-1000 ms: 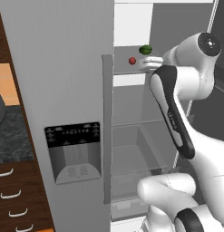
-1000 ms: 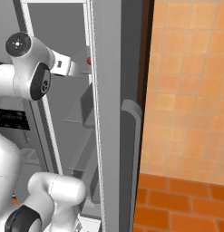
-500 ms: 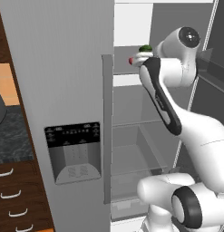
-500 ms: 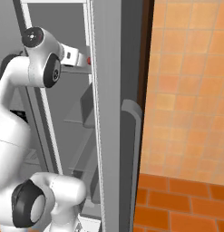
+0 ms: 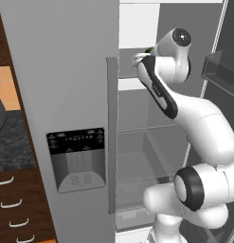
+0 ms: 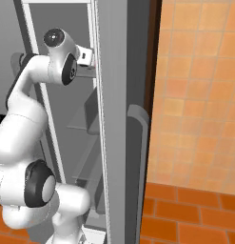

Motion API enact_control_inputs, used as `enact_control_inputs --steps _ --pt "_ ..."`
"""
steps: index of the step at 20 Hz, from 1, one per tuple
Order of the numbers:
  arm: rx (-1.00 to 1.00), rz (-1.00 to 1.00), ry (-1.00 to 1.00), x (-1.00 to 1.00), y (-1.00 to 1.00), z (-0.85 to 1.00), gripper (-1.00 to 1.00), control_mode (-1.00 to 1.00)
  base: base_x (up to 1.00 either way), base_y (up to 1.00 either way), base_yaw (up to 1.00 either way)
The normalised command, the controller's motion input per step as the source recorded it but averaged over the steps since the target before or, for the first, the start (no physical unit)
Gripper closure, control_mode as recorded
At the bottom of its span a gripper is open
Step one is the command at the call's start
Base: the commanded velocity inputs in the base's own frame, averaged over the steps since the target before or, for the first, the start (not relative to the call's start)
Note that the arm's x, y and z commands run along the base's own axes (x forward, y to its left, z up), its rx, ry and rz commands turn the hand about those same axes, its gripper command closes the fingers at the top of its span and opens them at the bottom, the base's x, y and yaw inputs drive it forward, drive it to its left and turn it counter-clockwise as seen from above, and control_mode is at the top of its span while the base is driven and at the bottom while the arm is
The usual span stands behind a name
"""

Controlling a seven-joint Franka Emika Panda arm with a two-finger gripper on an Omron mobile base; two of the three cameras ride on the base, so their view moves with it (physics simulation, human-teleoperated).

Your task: Take the strawberry from the fridge and place it on top of the pancake, located on the dining counter.

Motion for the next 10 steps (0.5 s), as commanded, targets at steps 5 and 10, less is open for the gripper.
enact_control_inputs --steps 5,10 --pt "0.0 0.05 0.0 0.63 -0.03 -0.21 -1.0 -1.0 0.0 0.0 0.0" --pt "-0.01 0.04 0.0 0.67 0.0 -0.12 -1.0 -1.0 0.0 0.0 0.0"
